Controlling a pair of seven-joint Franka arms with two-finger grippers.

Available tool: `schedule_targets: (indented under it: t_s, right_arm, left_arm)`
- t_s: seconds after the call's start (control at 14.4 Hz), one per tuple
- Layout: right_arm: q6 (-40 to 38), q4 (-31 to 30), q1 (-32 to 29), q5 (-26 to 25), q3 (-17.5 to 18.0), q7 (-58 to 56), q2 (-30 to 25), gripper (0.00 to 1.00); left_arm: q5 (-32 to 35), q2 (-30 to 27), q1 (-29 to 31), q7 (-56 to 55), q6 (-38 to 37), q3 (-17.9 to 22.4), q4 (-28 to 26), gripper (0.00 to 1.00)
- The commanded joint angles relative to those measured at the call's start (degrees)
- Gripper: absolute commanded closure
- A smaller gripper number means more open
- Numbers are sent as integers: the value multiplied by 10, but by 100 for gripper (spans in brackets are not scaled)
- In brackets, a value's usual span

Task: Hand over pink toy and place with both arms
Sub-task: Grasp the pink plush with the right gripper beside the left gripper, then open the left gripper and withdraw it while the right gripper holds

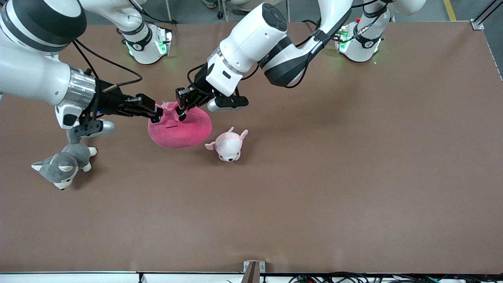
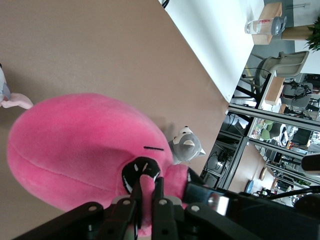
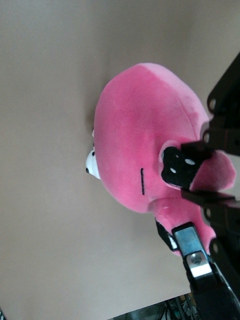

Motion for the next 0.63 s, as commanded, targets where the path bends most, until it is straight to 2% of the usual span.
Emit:
schedule_targets:
  t_s: [0.0,0.14,0.21,0.28,0.35,0.56]
  right_arm:
    - [-12,-2,13,-23,-5,10,-2,99]
    - [-13,0,11,-26,-6,10,-3,100]
    - [-21,4,9,-26,-6,11,-3,100]
    - [-33,5,6,-26,-8,11,-3,100]
    - [-40,8,5,-26,-8,11,-3,100]
    - [-51,8,-9,-27,-11,9,-3,100]
  left_arm:
    - [-10,5,-4,-6,6,1,15,100]
    - [-10,5,-4,-6,6,1,15,96]
    - [-10,5,-4,-6,6,1,15,85]
    - [-10,4,-3,-5,6,2,14,55]
    - [-10,3,-4,-3,6,4,14,1]
    - [-8,2,0,-4,3,6,12,0]
